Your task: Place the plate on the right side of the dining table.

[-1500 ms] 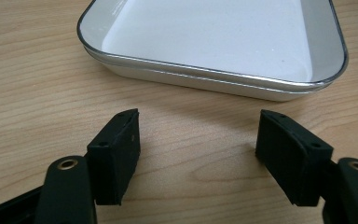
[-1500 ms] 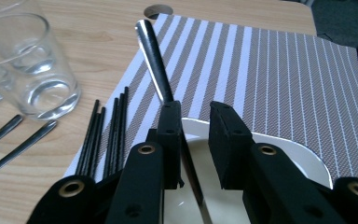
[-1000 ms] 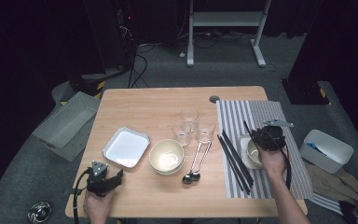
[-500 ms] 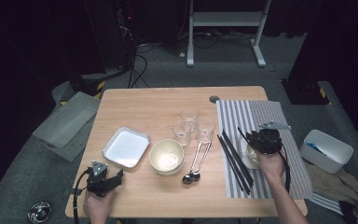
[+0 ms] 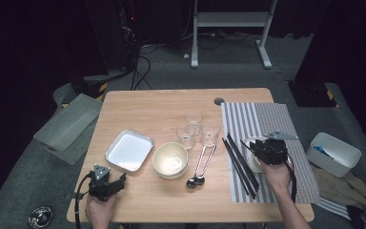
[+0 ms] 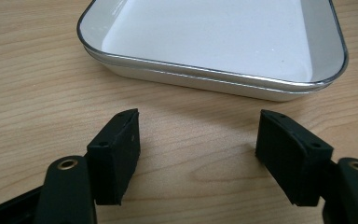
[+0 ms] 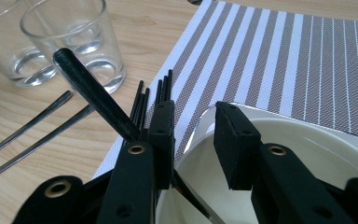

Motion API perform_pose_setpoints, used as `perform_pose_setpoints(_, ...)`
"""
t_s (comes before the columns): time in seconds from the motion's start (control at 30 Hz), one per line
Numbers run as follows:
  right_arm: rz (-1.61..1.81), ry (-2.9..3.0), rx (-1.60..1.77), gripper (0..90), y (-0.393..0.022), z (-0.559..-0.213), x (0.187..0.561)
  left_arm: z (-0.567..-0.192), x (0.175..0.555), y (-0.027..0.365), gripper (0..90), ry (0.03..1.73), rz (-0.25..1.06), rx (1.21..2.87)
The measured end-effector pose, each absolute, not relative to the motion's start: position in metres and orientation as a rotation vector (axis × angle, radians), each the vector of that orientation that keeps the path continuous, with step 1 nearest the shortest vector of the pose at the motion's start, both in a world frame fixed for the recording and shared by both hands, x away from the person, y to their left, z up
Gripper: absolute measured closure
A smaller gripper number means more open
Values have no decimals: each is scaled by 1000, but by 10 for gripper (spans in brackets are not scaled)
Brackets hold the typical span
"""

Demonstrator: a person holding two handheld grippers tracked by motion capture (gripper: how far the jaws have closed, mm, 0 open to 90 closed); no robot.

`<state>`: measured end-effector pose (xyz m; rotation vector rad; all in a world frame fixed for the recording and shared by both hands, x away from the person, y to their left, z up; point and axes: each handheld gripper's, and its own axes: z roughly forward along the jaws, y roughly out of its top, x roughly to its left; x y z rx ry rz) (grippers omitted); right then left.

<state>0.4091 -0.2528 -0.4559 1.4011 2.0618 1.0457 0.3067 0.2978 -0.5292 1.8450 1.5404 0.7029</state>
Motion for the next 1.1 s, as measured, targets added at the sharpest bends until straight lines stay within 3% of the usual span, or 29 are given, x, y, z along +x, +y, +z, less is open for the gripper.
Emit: perform_pose_setpoints(1.1, 1124, 2004, 1302, 664, -267, -454, 359, -529, 307, 298, 308, 1541, 704, 1844)
